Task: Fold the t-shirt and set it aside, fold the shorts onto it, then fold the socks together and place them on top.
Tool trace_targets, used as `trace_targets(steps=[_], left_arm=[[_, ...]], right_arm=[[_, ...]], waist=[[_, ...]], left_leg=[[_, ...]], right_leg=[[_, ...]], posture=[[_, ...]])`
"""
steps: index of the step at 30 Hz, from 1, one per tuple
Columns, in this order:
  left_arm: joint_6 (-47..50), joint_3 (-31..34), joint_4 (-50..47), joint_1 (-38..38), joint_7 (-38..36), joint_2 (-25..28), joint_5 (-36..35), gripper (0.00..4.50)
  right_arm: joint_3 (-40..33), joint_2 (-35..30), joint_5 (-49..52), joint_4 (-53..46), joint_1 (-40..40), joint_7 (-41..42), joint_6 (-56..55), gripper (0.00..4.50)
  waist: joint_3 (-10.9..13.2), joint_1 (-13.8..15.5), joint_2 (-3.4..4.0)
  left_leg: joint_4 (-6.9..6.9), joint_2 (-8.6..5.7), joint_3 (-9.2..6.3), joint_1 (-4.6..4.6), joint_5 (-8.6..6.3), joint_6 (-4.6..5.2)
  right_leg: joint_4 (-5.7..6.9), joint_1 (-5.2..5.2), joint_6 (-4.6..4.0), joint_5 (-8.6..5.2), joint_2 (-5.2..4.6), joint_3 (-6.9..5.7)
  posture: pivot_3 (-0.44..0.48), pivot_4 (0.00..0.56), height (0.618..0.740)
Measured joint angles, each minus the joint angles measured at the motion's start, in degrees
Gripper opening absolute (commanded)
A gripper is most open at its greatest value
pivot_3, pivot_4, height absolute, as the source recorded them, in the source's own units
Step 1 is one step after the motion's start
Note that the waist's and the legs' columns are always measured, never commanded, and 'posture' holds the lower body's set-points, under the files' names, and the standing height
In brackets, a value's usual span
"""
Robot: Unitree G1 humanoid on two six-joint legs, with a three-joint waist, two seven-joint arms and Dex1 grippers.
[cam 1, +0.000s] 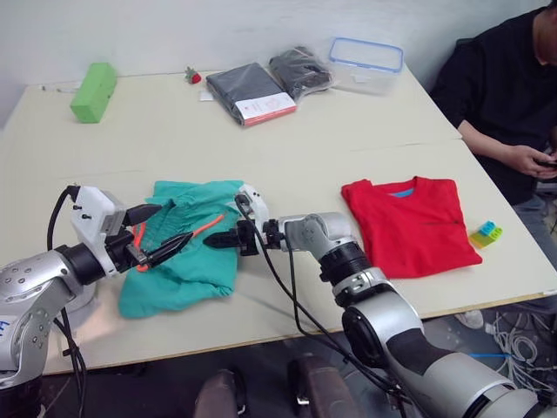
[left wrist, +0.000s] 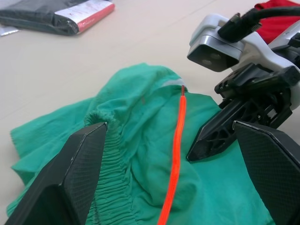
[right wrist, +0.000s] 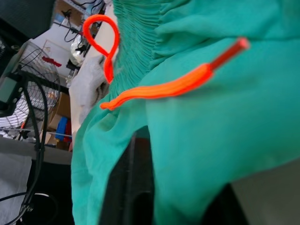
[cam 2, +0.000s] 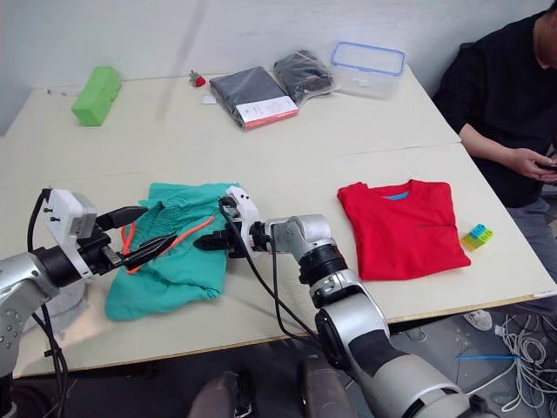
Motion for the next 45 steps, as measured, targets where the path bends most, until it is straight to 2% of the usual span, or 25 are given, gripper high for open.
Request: trace_targets(steps=[4, 7, 10, 13, 16, 19, 21, 24, 30, 36, 39, 42, 45], left_arm=[[1.01, -3.07, -0.01, -2.73, -2.03, 0.09, -2.50, 4.50], [1.98, -7.46, -0.27, -5.28, -4.61, 0.42, -4.29, 4.50], [2.74, -10.92, -1.25, -8.07, -6.67, 0.59, -6.11, 4.50], [3.14, -14.94, -2.39, -11.49, -9.10, 0.80, -7.50, 4.50], [3.07, -17.24, -1.80, -14.72, -10.18, 0.70, -7.50, 4.50], [2.40, -18.72, -0.20, -17.12, -10.71, 0.30, -7.31, 4.50], [1.65, -19.60, 0.51, -17.15, -11.12, 0.28, -6.55, 4.50], [0.51, -20.48, 1.96, -17.13, -11.90, 0.28, -5.44, 4.50], [-0.53, -21.01, 2.38, -17.18, -12.76, 0.29, -4.56, 4.50], [-0.89, -21.04, 2.37, -17.19, -12.80, 0.30, -4.07, 4.50], [-0.96, -21.08, 2.36, -17.32, -12.79, 0.30, -3.94, 4.50], [-0.96, -21.51, 2.36, -17.86, -12.78, 0.30, -3.73, 4.50], [-1.02, -22.18, 2.38, -18.11, -12.82, 0.30, -3.13, 4.50]], right_arm=[[0.52, -7.41, 0.71, -11.71, 4.92, 0.20, 4.71, 0.03], [0.31, -17.27, 2.84, -25.09, 8.69, 1.45, 9.68, 0.03], [-0.39, -28.41, 5.95, -36.89, 10.89, 4.52, 13.28, 0.03], [-1.52, -46.46, 8.57, -46.29, 16.02, 11.36, 13.51, 0.03], [-2.78, -59.87, 8.74, -47.15, 19.81, 17.36, 11.11, 0.03], [-4.32, -68.02, 8.00, -43.68, 20.45, 22.32, 5.79, 0.03], [-4.61, -71.28, 5.94, -39.18, 20.53, 24.18, 1.01, 0.03], [-4.29, -73.34, 2.48, -33.21, 21.54, 26.18, -5.80, 0.03], [-3.94, -73.23, -3.23, -17.09, 20.33, 26.80, -15.26, 0.03], [-4.28, -70.57, -8.96, -3.36, 18.99, 21.31, -24.58, 0.03], [-6.46, -67.05, -9.44, -2.03, 21.56, 17.31, -28.02, 0.03], [-8.39, -64.46, -9.32, -2.53, 24.16, 14.31, -29.00, 0.65], [-12.21, -63.05, -8.76, -4.02, 26.95, 10.56, -29.66, 1.68]], waist=[[0.01, 2.03, 0.01], [0.02, 2.72, 0.03], [0.05, 3.09, 0.07], [0.10, 3.36, 0.16], [0.14, 3.16, 0.21], [0.14, 2.72, 0.22], [0.15, 2.70, 0.21], [0.15, 2.89, 0.21], [0.19, 3.12, 0.29], [0.22, 3.09, 0.34], [0.22, 3.02, 0.34], [0.24, 3.12, 0.41], [0.24, 3.19, 0.42]], left_leg=[[0.02, -0.17, -0.07, -0.15, 0.01, 0.11], [0.00, -0.20, -0.04, -0.22, -0.05, 0.17], [-0.10, -0.17, -0.04, -0.23, -0.07, 0.13], [-0.17, -0.14, -0.02, -0.22, -0.07, 0.12], [-0.15, -0.09, 0.08, -0.21, -0.08, 0.14], [-0.08, 0.00, 0.15, -0.06, -0.05, 0.10], [0.00, 0.10, 0.14, 0.02, -0.02, 0.06], [0.08, 0.13, 0.14, 0.03, 0.00, 0.05], [0.23, 0.12, 0.15, 0.02, -0.01, 0.09], [0.34, 0.13, 0.15, 0.03, -0.01, 0.08], [0.45, 0.18, 0.15, 0.03, -0.01, 0.06], [0.55, 0.18, 0.15, 0.03, -0.01, 0.05], [0.60, 0.18, 0.14, 0.02, -0.01, 0.05]], right_leg=[[-0.13, 0.00, 0.02, 0.03, -0.19, -0.09], [-0.28, -0.02, 0.06, 0.06, -0.21, -0.08], [-0.41, -0.04, 0.06, 0.06, -0.14, -0.07], [-0.67, 0.02, 0.06, 0.05, -0.04, -0.05], [-0.84, 0.05, 0.07, 0.05, 0.05, 0.08], [-0.79, 0.09, 0.12, 0.08, 0.28, 0.36], [-0.77, 0.18, 0.13, 0.10, 0.46, 0.47], [-0.73, 0.20, 0.15, 0.13, 0.54, 0.60], [-0.70, 0.25, 0.19, 0.15, 0.52, 0.65], [-0.58, 0.25, 0.19, 0.15, 0.55, 0.66], [-0.49, 0.27, 0.19, 0.15, 0.61, 0.67], [-0.38, 0.27, 0.20, 0.15, 0.61, 0.68], [-0.37, 0.29, 0.20, 0.15, 0.61, 0.68]], posture=[[0.000, 0.150, 0.740], [0.000, 0.150, 0.740], [0.000, 0.150, 0.740], [0.000, 0.150, 0.740], [0.000, 0.150, 0.740], [0.000, 0.150, 0.740], [0.000, 0.150, 0.740], [0.000, 0.150, 0.740], [0.000, 0.150, 0.740], [0.000, 0.150, 0.740], [0.000, 0.150, 0.740], [0.000, 0.150, 0.740], [0.000, 0.150, 0.740]])
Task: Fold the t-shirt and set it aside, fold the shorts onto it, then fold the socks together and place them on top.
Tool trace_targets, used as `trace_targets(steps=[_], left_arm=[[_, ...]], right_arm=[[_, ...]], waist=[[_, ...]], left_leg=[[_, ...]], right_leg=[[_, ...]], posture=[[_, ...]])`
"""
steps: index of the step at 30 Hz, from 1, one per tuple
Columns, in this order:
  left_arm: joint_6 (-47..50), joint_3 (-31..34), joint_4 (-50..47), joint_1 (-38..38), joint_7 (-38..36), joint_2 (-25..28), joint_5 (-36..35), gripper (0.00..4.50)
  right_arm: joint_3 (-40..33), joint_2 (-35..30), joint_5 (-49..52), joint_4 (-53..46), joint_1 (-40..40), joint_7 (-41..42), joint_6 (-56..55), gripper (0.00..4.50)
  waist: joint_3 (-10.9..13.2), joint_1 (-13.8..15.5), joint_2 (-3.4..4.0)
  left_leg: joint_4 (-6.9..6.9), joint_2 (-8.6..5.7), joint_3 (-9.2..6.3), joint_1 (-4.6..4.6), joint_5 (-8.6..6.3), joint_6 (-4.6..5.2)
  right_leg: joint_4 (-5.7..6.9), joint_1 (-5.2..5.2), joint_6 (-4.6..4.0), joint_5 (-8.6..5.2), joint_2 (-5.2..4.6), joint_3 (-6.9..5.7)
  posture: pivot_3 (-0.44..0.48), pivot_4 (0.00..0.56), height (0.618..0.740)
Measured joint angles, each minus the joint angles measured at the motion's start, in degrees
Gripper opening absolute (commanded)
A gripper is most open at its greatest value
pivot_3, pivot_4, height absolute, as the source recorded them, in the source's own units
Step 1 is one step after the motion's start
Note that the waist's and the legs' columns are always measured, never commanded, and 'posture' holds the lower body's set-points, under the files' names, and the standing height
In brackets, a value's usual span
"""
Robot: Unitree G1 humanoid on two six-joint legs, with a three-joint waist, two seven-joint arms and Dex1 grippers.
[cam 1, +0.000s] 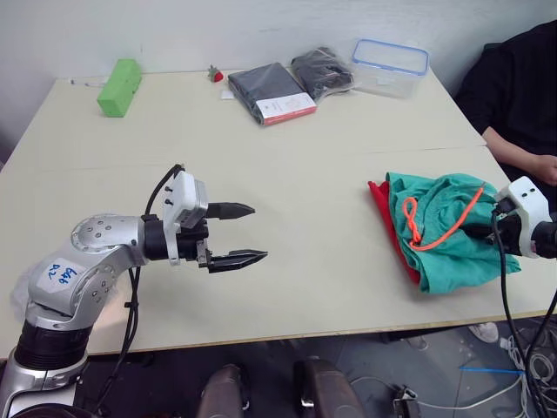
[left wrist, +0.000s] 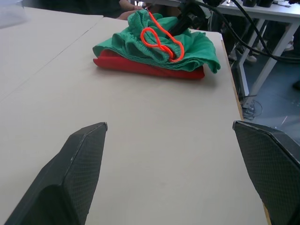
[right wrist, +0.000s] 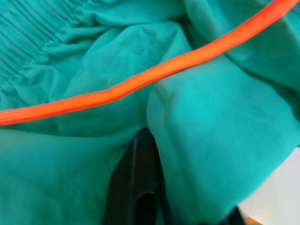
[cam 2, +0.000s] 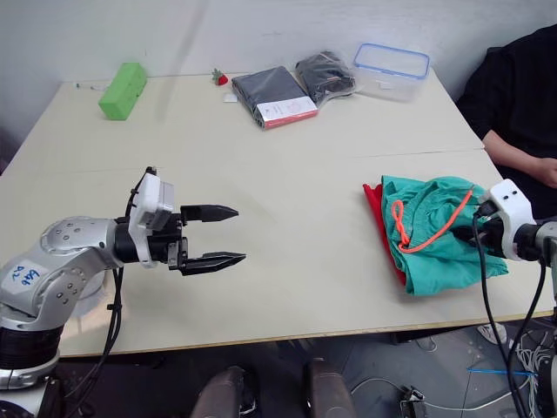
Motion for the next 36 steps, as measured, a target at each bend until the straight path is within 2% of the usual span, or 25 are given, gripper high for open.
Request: trace_targets(steps=[4, 7, 8, 12, 17, 20, 22, 24, 26, 29, 33, 36], left_arm=[[-0.18, -0.48, 0.15, -0.29, -0.17, -0.02, 0.33, 4.50], [-0.46, -0.85, 0.62, -0.77, -0.37, -0.07, 0.69, 4.50], [-0.53, -0.89, 0.88, -0.81, -0.41, -0.08, 0.75, 4.50], [0.89, -0.66, 2.19, -0.69, -1.39, -0.05, -1.02, 4.50], [1.72, 0.35, 2.17, 0.05, -1.56, 0.43, -1.87, 4.50], [1.19, 0.91, 2.12, 1.78, -1.13, 1.27, -0.95, 4.50], [0.43, 2.51, 2.18, 4.71, -0.90, 3.23, 0.57, 4.50], [-0.70, 3.70, 1.92, 8.44, -0.25, 4.44, 2.25, 4.50], [-1.34, 5.54, 1.54, 12.16, 0.86, 5.19, 3.69, 4.50], [-1.41, 10.10, 0.32, 18.12, 2.52, 6.32, 4.81, 4.50], [-0.74, 19.28, -3.56, 25.91, 3.99, 6.64, 4.64, 4.50], [-0.73, 23.87, -4.80, 31.34, 5.03, 6.61, 5.53, 4.50]], right_arm=[[-5.77, 0.11, 2.42, -4.71, 4.14, -2.09, 1.13, 3.10], [-12.01, -0.05, 5.26, -10.43, 10.22, -2.01, 2.25, 4.23], [-13.10, -0.09, 5.73, -11.12, 11.07, -1.95, 2.44, 4.48], [-20.83, -0.36, 8.64, -16.34, 14.71, -2.88, 4.21, 4.48], [-26.27, 1.97, 17.40, -29.77, 12.18, -6.90, 12.33, 4.48], [-24.50, 5.20, 22.23, -38.24, 10.55, -9.50, 16.79, 4.48], [-21.09, 6.24, 24.69, -44.37, 9.71, -9.83, 18.50, 4.48], [-17.55, 7.49, 26.95, -48.00, 9.50, -9.81, 20.35, 4.48], [-14.41, 8.33, 28.89, -49.78, 8.67, -9.63, 22.05, 4.48], [-10.47, 8.78, 31.31, -53.29, 8.69, -7.11, 22.25, 4.48], [-9.87, 8.74, 33.22, -54.85, 8.17, -4.48, 21.78, 4.48], [-9.71, 8.72, 33.25, -54.55, 7.90, -2.42, 20.63, 4.48]], waist=[[0.00, 0.08, 0.00], [-0.01, 0.21, 0.01], [-0.01, 0.24, 0.01], [-0.01, 0.11, 0.01], [-0.01, -0.36, 0.06], [0.13, -1.02, 0.26], [0.27, -0.96, 0.50], [0.54, 0.27, 0.96], [0.71, 1.85, 1.21], [0.77, 4.24, 1.30], [0.77, 4.66, 1.26], [0.77, 4.48, 1.26]], left_leg=[[0.01, 0.01, -0.02, 0.01, 0.00, -0.01], [0.03, 0.01, -0.06, 0.02, -0.01, -0.01], [0.04, 0.01, -0.06, 0.03, -0.01, -0.01], [0.09, 0.01, -0.08, 0.10, -0.02, 0.00], [-0.14, 0.03, -0.45, 0.38, -0.02, -0.18], [-1.32, -1.17, -3.14, 0.80, 0.70, -0.20], [-1.89, -2.11, -5.07, 0.62, 1.41, -0.14], [-2.01, -2.84, -7.06, -0.03, 1.88, 0.12], [-1.74, -2.93, -7.12, -0.47, 2.20, -0.03], [-1.65, -2.97, -6.76, -0.54, 1.97, 0.39], [-1.61, -2.98, -6.40, -0.55, 1.62, 0.85], [-1.61, -2.97, -6.29, -0.49, 1.43, 1.00]], right_leg=[[0.01, 0.02, 0.00, 0.00, 0.02, 0.00], [0.00, 0.08, 0.01, 0.00, 0.03, -0.02], [0.00, 0.11, 0.02, 0.00, 0.04, -0.01], [0.00, 0.21, 0.03, 0.00, 0.04, 0.00], [-0.12, 0.68, 0.02, 0.00, 0.18, -0.21], [-1.28, 2.72, -0.11, -0.15, -1.03, -3.13], [-1.56, 3.16, -0.06, -0.28, -1.84, -5.05], [-1.88, 3.63, -0.03, -0.31, -2.55, -7.10], [-1.70, 3.11, 0.01, -0.33, -2.67, -6.89], [-1.71, 2.98, 0.07, -0.30, -2.79, -6.54], [-2.08, 3.02, 0.31, -0.16, -2.92, -6.23], [-2.22, 3.04, 0.36, -0.13, -2.92, -6.14]], posture=[[0.000, 0.150, 0.740], [0.000, 0.150, 0.740], [0.000, 0.150, 0.740], [0.000, 0.150, 0.740], [0.000, 0.150, 0.740], [0.000, 0.150, 0.740], [0.000, 0.150, 0.740], [0.000, 0.150, 0.740], [0.000, 0.150, 0.740], [0.000, 0.150, 0.740], [0.000, 0.150, 0.740], [0.000, 0.150, 0.740]])
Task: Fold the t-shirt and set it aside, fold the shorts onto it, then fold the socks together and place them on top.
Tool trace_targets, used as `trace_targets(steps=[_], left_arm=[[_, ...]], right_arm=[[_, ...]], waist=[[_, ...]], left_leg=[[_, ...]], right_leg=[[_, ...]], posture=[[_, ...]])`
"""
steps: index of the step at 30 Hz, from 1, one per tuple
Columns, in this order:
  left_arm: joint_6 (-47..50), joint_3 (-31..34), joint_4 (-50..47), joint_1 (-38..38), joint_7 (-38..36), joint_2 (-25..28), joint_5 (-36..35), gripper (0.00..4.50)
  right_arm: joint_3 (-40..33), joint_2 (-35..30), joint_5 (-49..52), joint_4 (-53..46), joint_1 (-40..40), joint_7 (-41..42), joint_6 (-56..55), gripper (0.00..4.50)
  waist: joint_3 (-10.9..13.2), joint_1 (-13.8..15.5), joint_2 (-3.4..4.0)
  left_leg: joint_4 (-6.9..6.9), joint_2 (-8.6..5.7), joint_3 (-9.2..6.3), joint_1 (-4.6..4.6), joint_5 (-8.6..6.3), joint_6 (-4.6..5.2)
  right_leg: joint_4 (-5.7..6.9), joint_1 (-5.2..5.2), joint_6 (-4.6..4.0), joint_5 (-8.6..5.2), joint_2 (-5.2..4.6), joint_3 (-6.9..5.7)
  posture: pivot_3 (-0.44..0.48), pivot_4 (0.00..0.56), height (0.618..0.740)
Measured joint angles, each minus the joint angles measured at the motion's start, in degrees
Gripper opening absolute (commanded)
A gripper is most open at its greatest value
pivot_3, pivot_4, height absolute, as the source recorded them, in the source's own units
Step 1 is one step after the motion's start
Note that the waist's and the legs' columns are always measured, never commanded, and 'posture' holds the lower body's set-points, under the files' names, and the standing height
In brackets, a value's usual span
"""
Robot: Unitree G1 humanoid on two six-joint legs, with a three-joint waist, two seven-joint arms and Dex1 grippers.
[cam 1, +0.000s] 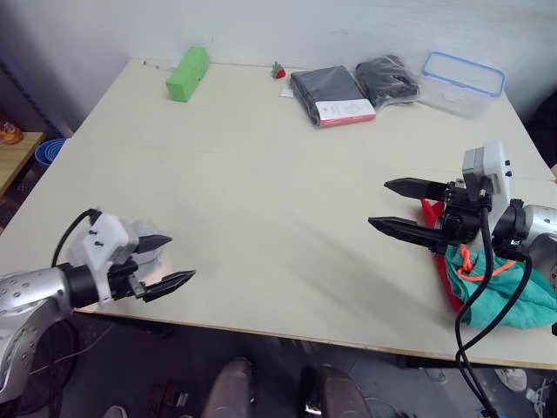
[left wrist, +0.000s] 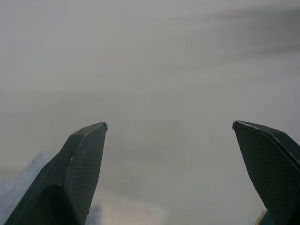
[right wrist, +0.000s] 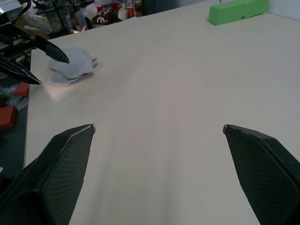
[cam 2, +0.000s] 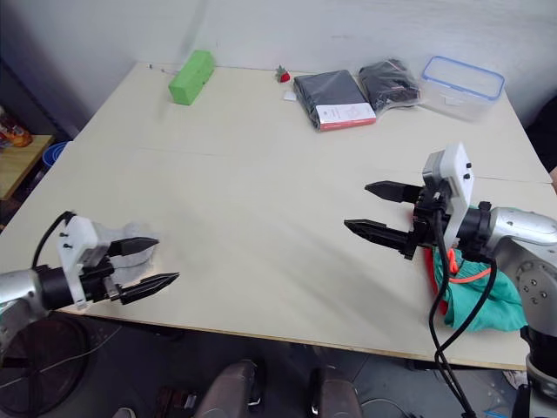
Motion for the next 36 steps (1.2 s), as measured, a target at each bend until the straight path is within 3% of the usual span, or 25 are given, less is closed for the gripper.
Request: trace_targets(steps=[9, 13, 17, 21, 29, 36], left_arm=[[-2.97, 10.05, 4.28, 8.10, 6.40, -4.54, 6.14, 4.50], [-4.66, 12.34, 5.19, 11.86, 7.99, -6.43, 8.50, 4.50], [-4.61, 12.41, 7.48, 11.05, 9.62, -6.50, 9.51, 4.50], [-4.40, 10.39, 10.46, 7.18, 10.08, -5.03, 10.35, 4.50], [-3.84, -0.55, 16.08, 1.94, 8.97, -2.15, 13.66, 4.50], [-1.26, -4.19, 20.16, -4.06, 9.30, -1.48, 13.93, 4.50]], right_arm=[[1.72, -0.02, 1.43, 2.10, -4.92, 3.68, -0.91, 4.48], [3.68, -0.85, 3.12, 1.86, -5.49, 7.67, -0.66, 4.48], [5.06, -1.10, 4.32, 0.33, -6.53, 9.35, -0.92, 4.48], [6.88, -1.02, 4.40, -0.59, -6.64, 10.60, -1.36, 4.48], [8.19, -0.94, 4.70, -1.42, -6.57, 10.56, -2.25, 4.48], [7.85, -0.94, 6.14, -3.28, -4.73, 8.78, -2.23, 4.48]], waist=[[0.00, -0.35, 0.01], [0.00, -0.30, 0.00], [0.00, -0.17, 0.00], [-0.01, -0.03, -0.02], [-0.01, -0.56, -0.02], [-0.04, -0.54, 0.03]], left_leg=[[-0.05, 0.12, 0.08, 0.06, -0.12, -0.09], [-0.04, 0.12, 0.15, 0.04, -0.21, 0.00], [-0.03, 0.14, 0.15, 0.05, -0.22, -0.01], [-0.03, 0.13, 0.16, 0.01, -0.25, -0.01], [-0.04, 0.14, 0.25, -0.04, -0.29, 0.01], [-0.03, 0.14, 0.42, 0.16, -0.28, 0.00]], right_leg=[[0.04, -0.07, -0.02, 0.00, 0.07, 0.05], [0.01, -0.10, -0.02, 0.00, 0.03, 0.11], [0.03, -0.13, -0.02, 0.00, 0.03, 0.12], [0.01, -0.16, -0.02, 0.00, 0.01, 0.14], [0.10, -0.29, -0.03, 0.00, 0.02, 0.18], [0.33, -0.28, -0.02, 0.00, 0.00, 0.35]], posture=[[0.000, 0.150, 0.740], [0.000, 0.150, 0.740], [0.000, 0.150, 0.740], [0.000, 0.150, 0.740], [0.000, 0.150, 0.740], [0.000, 0.150, 0.740]])
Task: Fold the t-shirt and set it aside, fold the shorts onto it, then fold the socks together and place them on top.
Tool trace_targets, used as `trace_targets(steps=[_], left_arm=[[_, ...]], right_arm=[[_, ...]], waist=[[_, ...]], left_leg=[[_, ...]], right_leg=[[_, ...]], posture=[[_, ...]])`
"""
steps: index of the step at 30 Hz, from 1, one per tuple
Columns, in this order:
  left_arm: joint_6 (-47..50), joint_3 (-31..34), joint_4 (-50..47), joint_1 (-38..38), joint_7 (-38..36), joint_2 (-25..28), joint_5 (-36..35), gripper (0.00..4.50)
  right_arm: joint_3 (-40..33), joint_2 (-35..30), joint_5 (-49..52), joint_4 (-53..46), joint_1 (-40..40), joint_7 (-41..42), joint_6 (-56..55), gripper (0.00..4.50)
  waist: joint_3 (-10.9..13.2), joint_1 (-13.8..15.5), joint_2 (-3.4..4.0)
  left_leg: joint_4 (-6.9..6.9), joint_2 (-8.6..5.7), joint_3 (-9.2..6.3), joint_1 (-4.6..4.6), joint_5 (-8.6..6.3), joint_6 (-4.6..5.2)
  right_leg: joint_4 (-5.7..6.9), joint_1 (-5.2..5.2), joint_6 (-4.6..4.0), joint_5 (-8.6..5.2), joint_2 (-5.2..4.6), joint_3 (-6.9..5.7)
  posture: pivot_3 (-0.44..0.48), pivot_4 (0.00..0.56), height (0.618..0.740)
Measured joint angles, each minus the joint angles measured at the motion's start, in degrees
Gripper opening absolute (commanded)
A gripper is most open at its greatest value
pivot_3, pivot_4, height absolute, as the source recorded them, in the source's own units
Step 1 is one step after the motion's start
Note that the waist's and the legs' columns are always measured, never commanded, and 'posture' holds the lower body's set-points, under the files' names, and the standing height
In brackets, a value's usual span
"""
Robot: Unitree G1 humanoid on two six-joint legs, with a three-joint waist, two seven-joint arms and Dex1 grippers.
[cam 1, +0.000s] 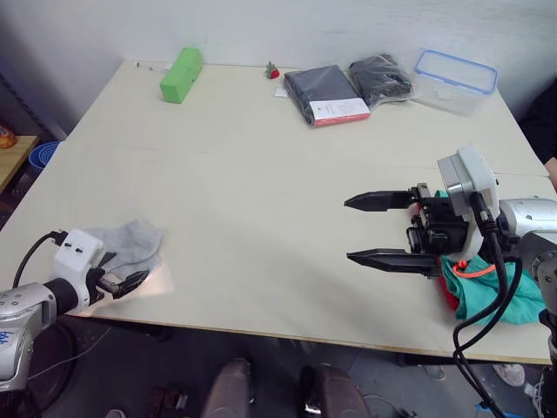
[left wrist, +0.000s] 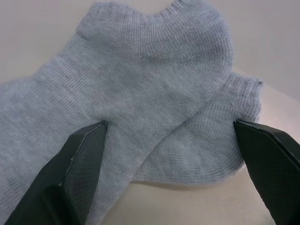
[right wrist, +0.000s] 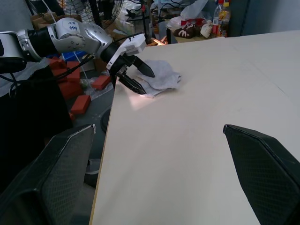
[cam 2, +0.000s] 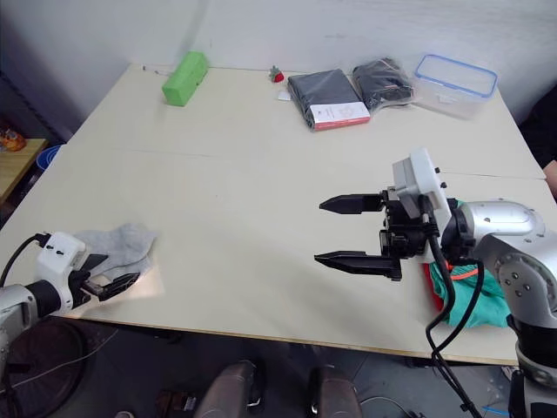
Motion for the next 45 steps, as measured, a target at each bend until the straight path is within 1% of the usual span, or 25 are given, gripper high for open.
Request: trace_targets(steps=[3, 11, 15, 16, 19, 22, 24, 27, 30, 33, 35, 37, 38, 40, 41, 45], left_arm=[[0.49, -0.61, 0.74, -0.84, -0.60, 0.24, -0.01, 3.88], [4.25, -1.15, 1.74, -2.75, -2.06, 0.81, -1.16, 1.45], [9.53, -2.11, -1.58, -4.64, -2.29, -0.16, -3.72, 0.24], [11.21, -2.96, -2.96, -5.53, -2.23, -0.77, -4.45, 0.02], [15.99, -7.03, -7.37, -9.22, -0.99, -2.89, -5.88, 0.02], [21.74, -15.00, -12.34, -15.73, 1.59, -7.57, -7.32, 0.02], [24.28, -19.03, -13.66, -19.45, 3.16, -9.98, -7.59, 0.02], [27.70, -24.95, -13.18, -26.26, 6.63, -14.34, -6.85, 0.02], [30.83, -29.14, -10.60, -32.83, 10.99, -21.60, -5.65, 0.02], [33.61, -33.37, -8.21, -36.54, 14.63, -26.82, -4.37, 0.02], [34.55, -33.89, -6.42, -37.96, 17.10, -29.93, -3.24, 0.02], [35.50, -33.85, -5.61, -39.06, 19.00, -32.16, -2.61, 0.60], [35.94, -33.67, -4.76, -39.72, 19.63, -32.93, -2.45, 0.79], [36.44, -33.02, -4.53, -39.92, 20.06, -33.77, -2.47, 1.41], [36.78, -32.64, -4.60, -39.92, 20.04, -34.02, -2.75, 1.79], [40.50, -28.60, -7.38, -39.90, 18.91, -33.61, -5.53, 3.03]], right_arm=[[-0.01, 0.00, 0.01, -0.13, 0.13, -0.34, -0.03, 4.50], [-0.20, -0.01, 0.05, -0.80, 0.82, -2.51, -0.06, 4.50], [-0.91, -0.02, 0.08, -1.79, 3.04, -2.97, -0.10, 4.50], [-1.41, -0.03, 0.07, -2.07, 3.63, -3.20, -0.12, 4.50], [-1.80, -0.04, 0.04, -2.75, 4.21, -4.06, -0.16, 4.50], [-1.94, -0.16, -0.23, -4.08, 5.30, -4.82, -0.68, 4.50], [-1.98, -0.61, -1.09, -4.77, 6.89, -4.81, -1.34, 4.50], [-1.88, -1.09, -2.95, -5.77, 8.99, -4.65, -2.54, 4.50], [-1.60, -1.14, -4.67, -6.05, 9.48, -4.80, -3.61, 4.50], [-1.60, -1.15, -5.97, -6.25, 10.31, -5.05, -4.22, 4.50], [-1.44, -1.14, -6.52, -6.46, 11.37, -5.20, -4.56, 4.50], [-1.32, -1.14, -7.12, -7.11, 11.71, -5.50, -4.93, 4.50], [-1.19, -1.14, -7.71, -7.80, 11.95, -5.71, -5.21, 4.50], [-0.59, -1.14, -8.43, -8.27, 12.62, -5.77, -5.86, 4.50], [-0.10, -1.14, -8.89, -8.27, 12.94, -5.86, -6.12, 4.50], [1.39, -1.14, -12.00, -8.22, 13.43, -6.29, -7.83, 4.50]], waist=[[-0.03, 0.01, 0.05], [-0.04, -0.02, 0.08], [-0.04, 0.40, 0.07], [-0.04, 0.60, 0.07], [-0.04, 0.78, 0.07], [-0.03, 0.73, -0.05], [0.01, 0.64, -0.18], [0.05, 0.51, -0.24], [0.08, 0.58, -0.30], [0.13, 0.47, -0.39], [0.15, 0.55, -0.42], [0.15, 0.58, -0.43], [0.15, 0.58, -0.43], [0.15, 0.55, -0.43], [0.15, 0.55, -0.43], [0.15, 0.45, -0.44]], left_leg=[[0.00, 0.01, 0.12, 0.11, 0.00, 0.00], [-0.06, 0.02, 0.36, 0.12, -0.02, 0.02], [-0.04, 0.01, 0.46, 0.11, -0.09, 0.09], [-0.03, -0.01, 0.46, 0.10, -0.09, 0.10], [-0.01, -0.04, 0.47, 0.09, -0.08, 0.12], [0.01, -0.05, 0.49, 0.06, -0.07, 0.12], [0.01, -0.04, 0.51, 0.05, -0.04, 0.07], [0.03, -0.02, 0.62, 0.08, 0.11, -0.16], [0.14, -0.02, 0.67, 0.08, 0.15, -0.13], [0.15, -0.01, 0.77, 0.11, 0.16, -0.17], [0.15, -0.01, 0.79, 0.11, 0.17, -0.19], [0.17, -0.01, 0.81, 0.11, 0.18, -0.20], [0.18, -0.01, 0.80, 0.11, 0.19, -0.22], [0.19, -0.01, 0.82, 0.13, 0.20, -0.24], [0.19, -0.01, 0.82, 0.13, 0.21, -0.25], [0.18, 0.01, 0.85, 0.13, 0.26, -0.36]], right_leg=[[0.08, 0.01, 0.00, 0.00, 0.00, 0.14], [0.10, -0.12, 0.00, 0.00, 0.00, 0.40], [0.08, -0.12, 0.00, 0.00, -0.03, 0.49], [0.07, -0.12, 0.01, 0.00, -0.04, 0.49], [0.07, -0.11, 0.03, 0.01, -0.06, 0.50], [0.08, -0.11, 0.08, 0.04, -0.02, 0.52], [0.08, -0.12, 0.08, 0.04, 0.03, 0.52], [0.12, -0.13, 0.11, 0.06, 0.12, 0.59], [0.19, -0.13, 0.18, 0.09, 0.14, 0.65], [0.20, -0.15, 0.20, 0.09, 0.16, 0.77], [0.21, -0.16, 0.20, 0.09, 0.17, 0.80], [0.21, -0.16, 0.20, 0.10, 0.17, 0.82], [0.22, -0.16, 0.20, 0.10, 0.17, 0.82], [0.22, -0.16, 0.20, 0.10, 0.17, 0.84], [0.22, -0.16, 0.20, 0.10, 0.17, 0.85], [0.25, -0.22, 0.20, 0.10, 0.20, 0.90]], posture=[[0.000, 0.150, 0.740], [0.000, 0.150, 0.740], [0.000, 0.150, 0.740], [0.000, 0.150, 0.740], [0.000, 0.150, 0.740], [0.000, 0.150, 0.740], [0.000, 0.150, 0.740], [0.000, 0.150, 0.740], [0.000, 0.150, 0.740], [0.000, 0.150, 0.740], [0.000, 0.150, 0.740], [0.000, 0.150, 0.740], [0.000, 0.150, 0.740], [0.000, 0.150, 0.740], [0.000, 0.150, 0.740], [0.000, 0.150, 0.740]])
